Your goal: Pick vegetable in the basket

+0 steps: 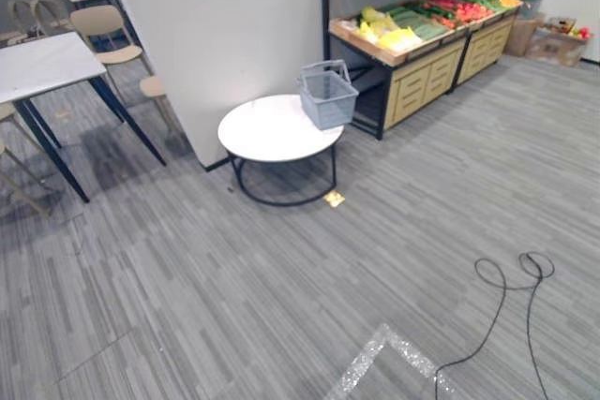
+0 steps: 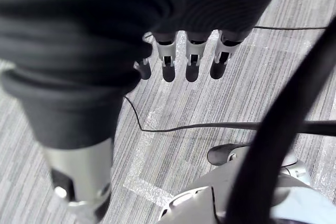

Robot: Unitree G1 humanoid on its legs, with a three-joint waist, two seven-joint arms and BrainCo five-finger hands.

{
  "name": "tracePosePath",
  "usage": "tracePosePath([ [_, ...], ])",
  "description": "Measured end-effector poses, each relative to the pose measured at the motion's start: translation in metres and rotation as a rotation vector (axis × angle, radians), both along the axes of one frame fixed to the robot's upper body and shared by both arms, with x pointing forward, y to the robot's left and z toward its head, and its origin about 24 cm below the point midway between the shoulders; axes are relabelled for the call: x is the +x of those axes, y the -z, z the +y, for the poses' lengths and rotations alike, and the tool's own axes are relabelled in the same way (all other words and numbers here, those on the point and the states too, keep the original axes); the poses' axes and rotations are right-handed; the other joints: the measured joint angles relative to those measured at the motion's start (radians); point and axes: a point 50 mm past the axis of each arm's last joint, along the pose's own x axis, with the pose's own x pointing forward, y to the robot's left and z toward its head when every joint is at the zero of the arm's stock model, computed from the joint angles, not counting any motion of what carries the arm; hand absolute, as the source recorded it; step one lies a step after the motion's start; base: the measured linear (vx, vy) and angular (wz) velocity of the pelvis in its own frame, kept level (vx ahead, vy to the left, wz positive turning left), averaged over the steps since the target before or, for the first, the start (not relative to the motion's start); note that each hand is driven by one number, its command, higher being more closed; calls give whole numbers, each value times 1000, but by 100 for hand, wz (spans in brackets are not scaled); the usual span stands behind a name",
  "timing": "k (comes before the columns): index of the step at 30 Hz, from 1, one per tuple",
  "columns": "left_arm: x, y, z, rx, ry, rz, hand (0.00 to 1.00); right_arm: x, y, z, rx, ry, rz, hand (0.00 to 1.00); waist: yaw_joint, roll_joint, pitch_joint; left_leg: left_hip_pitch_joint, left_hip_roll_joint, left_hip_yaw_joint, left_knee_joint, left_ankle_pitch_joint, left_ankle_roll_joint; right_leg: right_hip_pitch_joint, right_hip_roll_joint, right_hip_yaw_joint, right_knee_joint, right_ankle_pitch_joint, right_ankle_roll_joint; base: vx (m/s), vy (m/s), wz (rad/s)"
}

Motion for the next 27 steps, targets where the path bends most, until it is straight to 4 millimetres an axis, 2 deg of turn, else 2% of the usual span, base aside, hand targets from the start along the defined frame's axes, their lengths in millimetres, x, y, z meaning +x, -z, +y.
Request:
tracePosePath([
  [10, 0, 0, 1, 22, -31, -10, 0, 12, -1, 0, -26, -2, -35, 0, 0, 0, 6, 9, 4, 18, -1, -2, -12, 2, 3, 12, -2, 0, 1, -25, -27, -5],
  [17, 1, -1, 2, 54, -40, -23, 0, 18, -3, 1, -60, -90, -66, 0, 0, -7, 12, 13, 4, 33, -1, -4, -13, 5, 4, 23, -17, 5, 5, -25, -11, -5],
  [27, 1, -1, 3, 43, -58, -28, 0, 16, -2, 2, -22, -70, -79, 0, 0, -8, 14, 16, 4, 48, -2, -8, -19, 15, 7, 27, -31, 10, -2, 4, -27, -1],
])
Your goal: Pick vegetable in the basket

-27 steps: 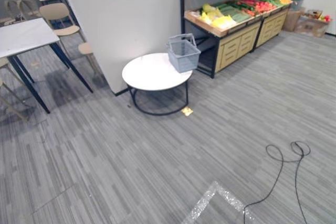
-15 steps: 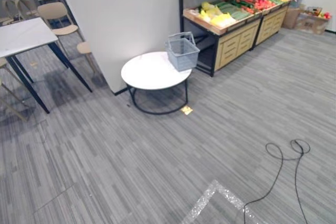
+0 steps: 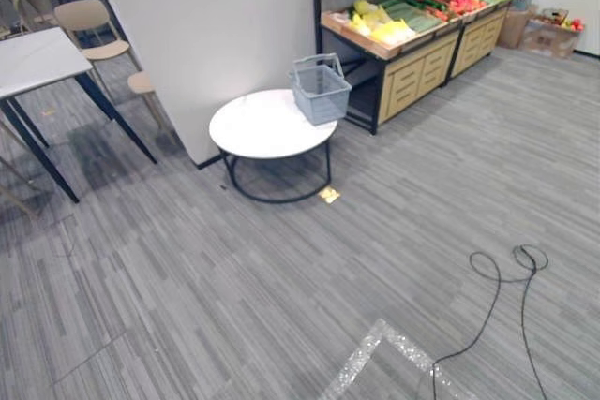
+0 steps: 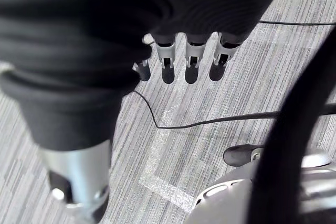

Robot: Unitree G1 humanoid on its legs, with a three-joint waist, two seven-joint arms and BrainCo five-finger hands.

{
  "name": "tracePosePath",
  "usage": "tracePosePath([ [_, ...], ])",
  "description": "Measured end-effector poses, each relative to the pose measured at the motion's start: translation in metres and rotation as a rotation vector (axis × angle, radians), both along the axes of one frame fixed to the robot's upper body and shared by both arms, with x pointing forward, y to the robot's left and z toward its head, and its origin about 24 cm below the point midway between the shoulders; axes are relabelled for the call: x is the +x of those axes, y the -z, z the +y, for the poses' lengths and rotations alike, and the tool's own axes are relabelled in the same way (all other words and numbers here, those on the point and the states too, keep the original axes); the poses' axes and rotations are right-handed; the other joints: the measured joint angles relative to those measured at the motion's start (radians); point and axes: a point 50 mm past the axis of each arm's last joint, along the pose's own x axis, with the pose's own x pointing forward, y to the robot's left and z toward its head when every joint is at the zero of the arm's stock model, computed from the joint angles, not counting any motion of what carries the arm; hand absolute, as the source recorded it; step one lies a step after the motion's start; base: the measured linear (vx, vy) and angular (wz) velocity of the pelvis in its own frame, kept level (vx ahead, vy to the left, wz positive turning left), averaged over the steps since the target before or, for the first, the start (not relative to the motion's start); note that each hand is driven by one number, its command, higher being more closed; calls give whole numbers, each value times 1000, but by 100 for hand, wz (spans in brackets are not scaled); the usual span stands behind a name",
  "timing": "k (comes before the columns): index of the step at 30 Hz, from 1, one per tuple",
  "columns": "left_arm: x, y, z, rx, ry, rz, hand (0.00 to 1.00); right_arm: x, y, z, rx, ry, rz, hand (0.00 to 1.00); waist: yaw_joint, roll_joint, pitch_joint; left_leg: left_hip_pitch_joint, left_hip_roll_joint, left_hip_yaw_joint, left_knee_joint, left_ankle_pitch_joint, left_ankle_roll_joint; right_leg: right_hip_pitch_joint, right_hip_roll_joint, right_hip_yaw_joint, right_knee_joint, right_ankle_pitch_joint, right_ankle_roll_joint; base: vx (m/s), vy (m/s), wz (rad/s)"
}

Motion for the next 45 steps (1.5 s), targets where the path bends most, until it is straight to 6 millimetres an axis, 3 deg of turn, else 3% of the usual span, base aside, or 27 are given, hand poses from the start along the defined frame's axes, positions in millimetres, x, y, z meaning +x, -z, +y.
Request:
tracePosePath([
  [14, 1, 0, 1, 9, -26, -9, 0, -1, 0, 0, -25, 29, 14, 0, 0, -3, 3, -1, 1, 6, 0, 0, 0, 4, 0, -1, -3, 0, 0, -28, -38, 0],
  [19, 18, -2, 5, 21, -70, -62, 0, 20, -2, 2, -37, -50, -22, 0, 1, -8, 53, -39, 15, 30, 23, -2, -2, -89, 2, 25, 107, -33, -29, -41, -36, -13],
  [20, 23, -3, 8, 28, -68, -74, 0, 24, -2, 3, -37, -60, -29, 0, 1, -20, 71, -58, 23, 32, 70, -19, -5, -100, -2, 29, 127, -39, -31, 18, -69, -14],
  [22, 37, -7, 16, 54, -92, -118, 0, 35, -3, 6, -42, -77, -50, 0, 1, -38, 119, -215, 118, 28, 413, -126, -5, -124, 6, 25, 160, -75, -51, -32, -133, 5],
  [23, 39, -8, 17, 56, -107, -132, 0, 34, -3, 6, -46, -75, -47, 0, 0, -39, 123, -262, 150, 21, 521, -134, 0, -120, 12, 20, 157, -76, -52, -42, -122, 16],
  [24, 41, -9, 17, 51, -180, -170, 0, 32, -3, 7, -45, -61, -44, 0, 3, -28, 139, -344, 215, -15, 735, -116, 30, -94, 28, 9, 158, -82, -61, 6, -51, 14],
  [25, 42, -9, 15, 41, -209, -184, 0, 29, -3, 5, -53, -58, -39, 0, 4, -15, 150, -372, 239, -41, 817, -98, 47, -71, 36, 3, 161, -88, -69, 34, -45, 23],
  [26, 40, -8, 11, 30, -242, -188, 0, 26, -3, 3, -65, -57, -28, 0, 7, -11, 155, -413, 256, -106, 950, -34, 39, -30, 40, 1, 170, -108, -76, 84, 13, 21],
  [27, 41, -8, 11, 28, -246, -193, 0, 24, -2, 3, -66, -58, -21, 0, 9, -16, 161, -451, 246, -132, 1008, -28, 24, -9, 32, 1, 176, -122, -75, 121, 44, 18],
  [28, 41, -8, 9, 19, -244, -190, 0, 26, -3, 3, -67, -61, -25, 0, 14, -17, 158, -464, 207, -158, 942, -82, 17, 3, 12, 6, 185, -132, -84, 141, 75, -4],
  [29, 41, -7, 6, 12, -236, -189, 0, 30, -4, 1, -74, -66, -33, 0, 22, -20, 156, -466, 179, -161, 846, -96, 17, 1, 1, 21, 191, -137, -85, 152, 109, -30],
  [31, 38, -6, 3, 5, -217, -178, 0, 36, -5, -2, -85, -74, -45, 0, 32, -7, 158, -465, 136, -151, 567, -70, 17, -14, -16, 50, 188, -140, -83, 145, 140, -44],
  [33, 32, -5, 0, 1, -271, -169, 0, 39, -7, -3, -109, -89, -63, 0, 28, 6, 153, -473, 146, -90, 267, 7, 7, -15, -22, 61, 173, -153, -60, 229, 204, -33],
  [35, 29, -4, -1, 0, -312, -167, 0, 39, -8, -3, -126, -108, -65, 0, 29, 12, 147, -490, 174, -67, 201, 23, 3, -12, -22, 77, 173, -175, -29, 327, 288, -26],
  [36, 27, -4, 1, 2, -342, -169, 0, 39, -8, -2, -131, -112, -61, 0, 35, 10, 140, -495, 188, -43, 228, 90, 7, 11, -43, 98, 174, -205, -1, 392, 322, -29],
  [37, 26, -5, 3, 9, -349, -168, 0, 39, -8, 0, -125, -111, -61, 0, 42, 3, 132, -492, 181, -29, 254, 112, 12, 20, -60, 111, 172, -218, -3, 453, 323, -40],
  [38, 20, -5, 6, 19, -353, -157, 0, 37, -7, 2, -118, -109, -55, 0, 52, -19, 113, -498, 162, -15, 293, 121, 22, 24, -92, 124, 165, -233, -5, 463, 289, -38],
  [39, 17, -6, 11, 35, -344, -153, 0, 31, -4, 7, -99, -96, -37, 0, 54, -49, 69, -528, 120, -17, 340, 91, 60, 19, -130, 145, 174, -237, -18, 599, 319, -7],
  [41, 26, -7, 15, 44, -288, -160, 0, 32, -4, 10, -87, -82, -42, 0, 26, -65, 40, -542, 62, -28, 369, 41, 96, -33, -165, 165, 304, -210, -7, 529, 256, 32],
  [42, 31, -8, 17, 53, -235, -158, 0, 30, -2, 10, -75, -72, -32, 0, 17, -73, 32, -516, 31, -29, 371, 10, 101, -75, -192, 182, 434, -178, 37, 504, 275, 26],
  [45, 32, -7, 18, 61, -134, -127, 0, 30, -2, 10, -75, -88, -25, 0, 16, -69, 36, -350, -5, -8, 328, -59, 95, -236, -238, 194, 906, 21, 183, 453, 238, -3],
])
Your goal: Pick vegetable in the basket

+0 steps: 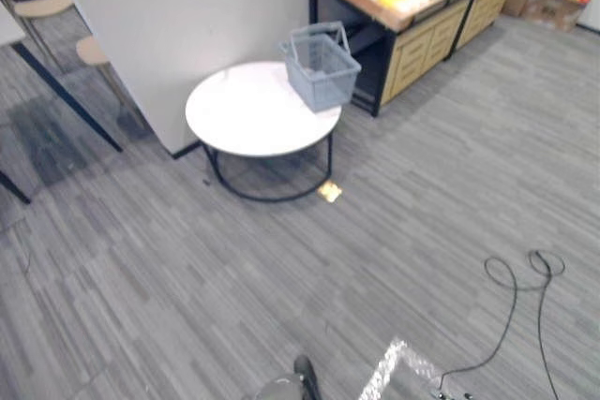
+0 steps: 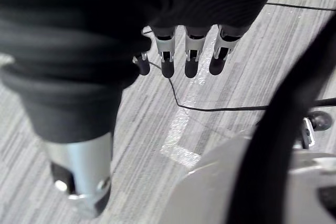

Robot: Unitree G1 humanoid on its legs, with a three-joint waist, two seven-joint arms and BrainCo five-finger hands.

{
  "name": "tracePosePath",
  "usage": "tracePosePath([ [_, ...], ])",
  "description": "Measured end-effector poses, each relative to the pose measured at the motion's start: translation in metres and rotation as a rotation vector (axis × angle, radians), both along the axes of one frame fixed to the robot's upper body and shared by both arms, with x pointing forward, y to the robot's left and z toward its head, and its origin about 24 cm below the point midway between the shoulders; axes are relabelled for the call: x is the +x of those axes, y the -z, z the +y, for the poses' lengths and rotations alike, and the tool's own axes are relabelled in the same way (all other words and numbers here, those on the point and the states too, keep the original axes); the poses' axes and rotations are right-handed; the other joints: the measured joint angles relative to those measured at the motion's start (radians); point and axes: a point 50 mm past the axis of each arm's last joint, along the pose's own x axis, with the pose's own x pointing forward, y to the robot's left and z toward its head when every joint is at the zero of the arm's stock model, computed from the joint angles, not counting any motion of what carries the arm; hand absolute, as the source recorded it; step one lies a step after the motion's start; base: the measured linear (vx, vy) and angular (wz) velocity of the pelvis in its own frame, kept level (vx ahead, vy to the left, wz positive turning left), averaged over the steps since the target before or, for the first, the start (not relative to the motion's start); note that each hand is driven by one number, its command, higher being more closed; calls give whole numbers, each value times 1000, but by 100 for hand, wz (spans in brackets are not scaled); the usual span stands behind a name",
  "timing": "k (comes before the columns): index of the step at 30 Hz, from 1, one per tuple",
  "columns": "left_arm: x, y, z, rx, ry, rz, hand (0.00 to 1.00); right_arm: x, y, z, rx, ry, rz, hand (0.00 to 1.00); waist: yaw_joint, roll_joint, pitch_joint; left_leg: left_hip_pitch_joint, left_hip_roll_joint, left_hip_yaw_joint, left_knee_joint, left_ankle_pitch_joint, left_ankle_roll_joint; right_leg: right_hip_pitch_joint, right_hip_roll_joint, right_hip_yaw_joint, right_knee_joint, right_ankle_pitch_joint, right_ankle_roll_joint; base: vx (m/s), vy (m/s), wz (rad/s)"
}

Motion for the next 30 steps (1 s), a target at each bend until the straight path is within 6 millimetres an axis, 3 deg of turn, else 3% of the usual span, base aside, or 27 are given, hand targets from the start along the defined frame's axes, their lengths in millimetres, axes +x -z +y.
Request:
tracePosePath([
  [1, -1, 0, 0, 4, 28, 8, 0, 1, 0, -1, -6, -22, 1, 0, -6, 2, 0, 49, -4, 5, -20, -13, -7, -44, -6, -20, 109, -4, -11, 459, 208, -26],
  [3, 1, 0, 1, 13, 79, 18, 0, 5, -1, 0, 2, -45, -9, 0, -12, 1, 1, 164, -22, 26, -86, -20, -15, -136, -12, -101, 242, -61, -90, 340, 121, -27],
  [5, 6, -1, 1, 14, 100, 10, 0, 6, -1, -2, 0, -41, -15, 0, -19, 10, 3, 231, -28, 36, -123, -29, -29, -176, -14, -203, 173, -125, -138, 326, 33, -15],
  [7, 17, -2, -1, 14, 116, -15, 0, 7, -2, -3, -3, -36, -21, 0, -21, 18, 7, 270, -30, 40, -150, -34, -37, -187, -15, -318, -6, -155, -181, 324, -45, -6],
  [10, 30, -3, -7, 2, 129, -48, 0, 13, -4, -8, -15, -34, -39, 0, -25, 43, 27, 319, -21, 39, -158, -54, -69, -200, 5, -362, -318, -143, -177, 339, -145, -1],
  [11, 39, -3, -14, -15, 132, -69, 0, 18, -7, -15, -33, -21, -60, 0, -23, 72, 53, 341, 5, 34, -157, -76, -97, -208, 10, -355, -474, -90, -169, 268, -175, -2],
  [12, 40, -3, -17, -22, 132, -75, 0, 20, -8, -18, -40, -10, -69, 0, -20, 82, 63, 351, 16, 35, -157, -90, -107, -216, 11, -346, -527, -58, -168, 407, -281, -9],
  [13, 41, -3, -19, -30, 109, -84, 0, 23, -10, -20, -43, 13, -91, 0, -18, 89, 76, 371, 37, 33, -156, -119, -132, -238, 3, -312, -633, 13, -154, 359, -289, -8],
  [15, 39, -3, -16, -31, 69, -87, 0, 21, -9, -17, -38, 25, -96, 0, -20, 77, 92, 423, 67, 6, -156, -154, -187, -257, -26, -234, -728, 66, -133, 416, -398, 12],
  [17, 38, -3, -13, -29, 41, -90, 0, 14, -7, -14, -28, 35, -77, 0, -21, 57, 90, 466, 89, -34, -156, -182, -225, -253, -52, -184, -698, 73, -119, 502, -492, 36],
  [18, 36, -2, -18, -47, 20, -84, 0, 9, -7, -19, -34, 45, -64, 0, -19, 70, 91, 497, 130, -66, -162, -202, -206, -286, -26, -181, -572, 138, -96, 719, -618, 37],
  [19, 32, 1, -28, -79, 3, -73, 0, 8, -8, -25, -46, 44, -54, 0, -12, 106, 79, 507, 163, -102, -151, -174, -156, -319, 14, -178, -465, 82, -131, 639, -508, 9],
  [20, 33, 1, -30, -89, -3, -84, 0, 11, -8, -26, -47, 44, -55, 0, -8, 112, 80, 500, 179, -113, -124, -134, -152, -323, 29, -178, -436, 50, -143, 622, -502, -2],
  [21, 35, 1, -30, -94, -5, -95, 0, 15, -9, -25, -48, 30, -61, 0, -13, 122, 72, 448, 212, -154, -21, -58, -149, -307, 44, -198, -422, 6, -166, 607, -480, 6],
  [23, 39, 0, -32, -106, 0, -111, 0, 12, -8, -25, -44, 26, -46, 0, -29, 116, 79, 342, 287, -183, 210, 79, -118, -232, 65, -252, -436, -41, -183, 579, -423, 38],
  [24, 44, -1, -33, -110, 2, -123, 0, 6, -5, -23, -38, 10, -11, 0, -32, 117, 83, 273, 365, -156, 395, 148, -88, -154, 84, -291, -471, -61, -207, 515, -307, 30],
  [25, 50, -2, -36, -115, 3, -147, 0, 6, -5, -24, -42, -25, 7, 0, -23, 113, 90, 218, 407, -112, 570, 96, -91, -74, 106, -300, -514, -71, -221, 484, -267, 15],
  [27, 59, -5, -38, -112, 26, -170, 0, 10, -5, -22, -40, -47, 6, 0, -16, 103, 96, 150, 395, -57, 682, 15, -108, 36, 122, -312, -602, -71, -222, 465, -188, -2],
  [30, 65, -7, -39, -108, 41, -193, 0, 18, -6, -24, -46, -45, -5, 0, -14, 104, 98, 41, 326, 74, 576, -52, -112, 141, 125, -320, -703, -70, -212, 372, -38, -2],
])
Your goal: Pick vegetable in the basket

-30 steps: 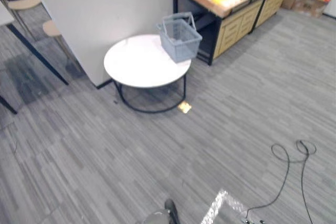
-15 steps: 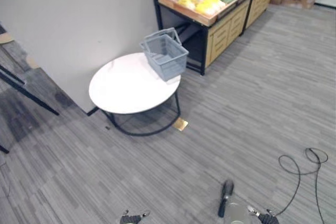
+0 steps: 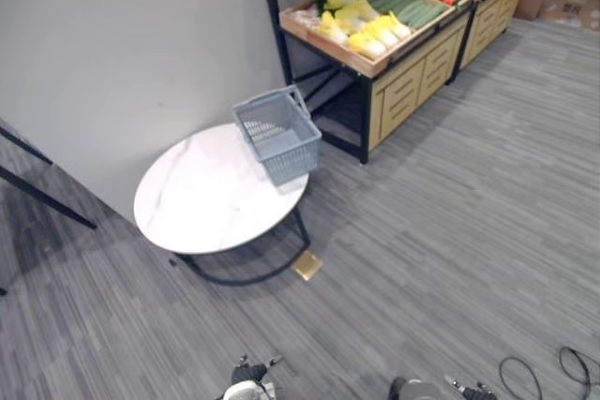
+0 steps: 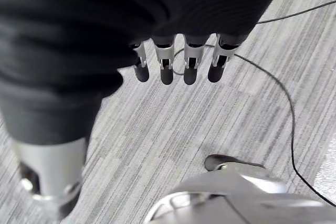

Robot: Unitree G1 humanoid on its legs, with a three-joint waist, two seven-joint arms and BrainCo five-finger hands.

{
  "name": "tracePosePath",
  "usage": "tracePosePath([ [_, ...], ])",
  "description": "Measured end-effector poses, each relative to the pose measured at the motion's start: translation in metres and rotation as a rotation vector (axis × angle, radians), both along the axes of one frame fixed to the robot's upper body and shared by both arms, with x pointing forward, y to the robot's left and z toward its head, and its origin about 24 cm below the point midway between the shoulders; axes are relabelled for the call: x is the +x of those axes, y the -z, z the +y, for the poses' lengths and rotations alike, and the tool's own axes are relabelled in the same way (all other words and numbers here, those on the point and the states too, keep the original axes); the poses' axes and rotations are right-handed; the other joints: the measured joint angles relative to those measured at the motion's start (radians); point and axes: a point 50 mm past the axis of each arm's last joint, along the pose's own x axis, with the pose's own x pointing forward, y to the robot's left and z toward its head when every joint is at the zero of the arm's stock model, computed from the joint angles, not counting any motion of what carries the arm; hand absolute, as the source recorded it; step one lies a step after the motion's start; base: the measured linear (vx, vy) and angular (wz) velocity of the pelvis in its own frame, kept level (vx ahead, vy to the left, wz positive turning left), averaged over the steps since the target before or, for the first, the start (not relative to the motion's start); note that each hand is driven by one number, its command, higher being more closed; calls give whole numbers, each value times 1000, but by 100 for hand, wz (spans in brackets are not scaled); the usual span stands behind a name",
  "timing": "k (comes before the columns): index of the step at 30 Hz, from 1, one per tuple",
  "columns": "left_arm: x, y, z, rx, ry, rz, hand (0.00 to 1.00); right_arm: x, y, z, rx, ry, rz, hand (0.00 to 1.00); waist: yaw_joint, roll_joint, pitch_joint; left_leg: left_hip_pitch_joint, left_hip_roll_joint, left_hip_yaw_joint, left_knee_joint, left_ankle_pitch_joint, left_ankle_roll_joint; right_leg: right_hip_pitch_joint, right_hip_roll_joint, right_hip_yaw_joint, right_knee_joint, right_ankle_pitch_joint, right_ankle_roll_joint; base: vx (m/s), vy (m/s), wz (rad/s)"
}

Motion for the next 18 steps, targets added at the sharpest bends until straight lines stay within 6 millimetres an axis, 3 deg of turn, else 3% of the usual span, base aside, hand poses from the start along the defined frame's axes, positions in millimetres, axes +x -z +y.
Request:
tracePosePath([
  [1, 1, 0, -1, 1, 6, -3, 0, 1, 0, 1, 1, -1, -3, 0, 0, 0, 0, -12, -18, 30, -66, -3, -4, 13, -2, -4, -12, 1, 12, 307, 65, 0],
  [2, 2, 0, -1, 3, 15, -3, 0, 2, 0, 2, 3, 1, -8, 0, 0, 2, 0, -18, -57, 107, -236, 13, -1, 37, -8, -11, -27, -7, 30, 311, 108, 11],
  [3, 1, 0, -3, 3, 28, 1, 0, 2, 0, 1, 1, 8, -11, 0, -1, 7, -2, -18, -91, 146, -368, 52, 6, 55, -9, -23, -33, -18, 47, 317, 128, 20],
  [4, 1, 0, -5, 0, 35, 1, 0, 0, 0, -1, -2, 21, -8, 0, 0, 15, 0, -18, -123, 160, -498, 135, 5, 74, -4, -32, -33, -33, 68, 387, 204, 50],
  [5, 2, 0, -5, 1, 40, 2, 0, -3, 1, 2, 5, 40, -6, 0, 2, 15, -3, 11, -185, 157, -638, 191, 117, 123, -6, -38, -46, -58, 91, 327, 178, 56],
  [8, 5, -3, 5, 25, 12, -17, 0, -3, 3, 12, 21, 28, -7, 0, 10, -38, -15, -37, -221, 127, -607, 145, 110, 152, -6, -38, -132, -55, 82, 333, 114, 54],
  [9, 8, -4, 6, 20, -16, -32, 0, -1, 3, 15, 23, 19, -10, 0, 29, -41, -15, -59, -218, 121, -558, 117, 123, 171, -4, -40, -167, -26, 87, 297, 45, 44],
  [11, 4, -3, 7, 24, -49, -20, 0, 0, 2, 15, 20, 19, -14, 0, 30, -39, -16, -38, -218, 131, -534, 83, 124, 211, -9, -37, -169, -5, 102, 230, 33, 28],
  [12, 2, -2, 7, 26, -56, -10, 0, 0, 2, 14, 19, 29, -17, 0, 32, -36, -20, -17, -221, 127, -539, 71, 117, 217, -10, -33, -145, 3, 92, 272, 60, 15],
  [13, -3, 0, 6, 22, -59, 8, 0, -1, 2, 13, 16, 37, -20, 0, 31, -28, -35, -4, -223, 119, -554, 64, 109, 203, -12, -33, -97, 6, 88, 184, 92, 12],
  [15, -15, 5, 0, 8, -39, 59, 0, -5, 1, 5, -2, 45, -16, 0, 18, -2, -77, 16, -234, 91, -611, 59, 99, 82, -42, -16, 175, 9, 93, 202, 117, 28],
  [16, -16, 5, 0, 13, -14, 70, 0, -8, 1, 4, -5, 44, -6, 0, 16, -6, -80, 66, -254, 78, -653, 62, 96, -10, -89, 39, 406, 39, 144, 177, 70, 32],
  [17, -14, 5, 1, 19, 0, 67, 0, -10, 2, 5, -8, 33, 2, 0, 16, -21, -74, 89, -271, 71, -668, 61, 96, -55, -114, 77, 519, 73, 195, 276, 58, 53],
  [18, -13, 4, 7, 44, 40, 72, 0, -13, 4, 11, 4, 15, 15, 0, 7, -46, -65, 129, -301, 37, -682, 51, 106, -123, -149, 137, 710, 123, 223, 180, 10, 67],
])
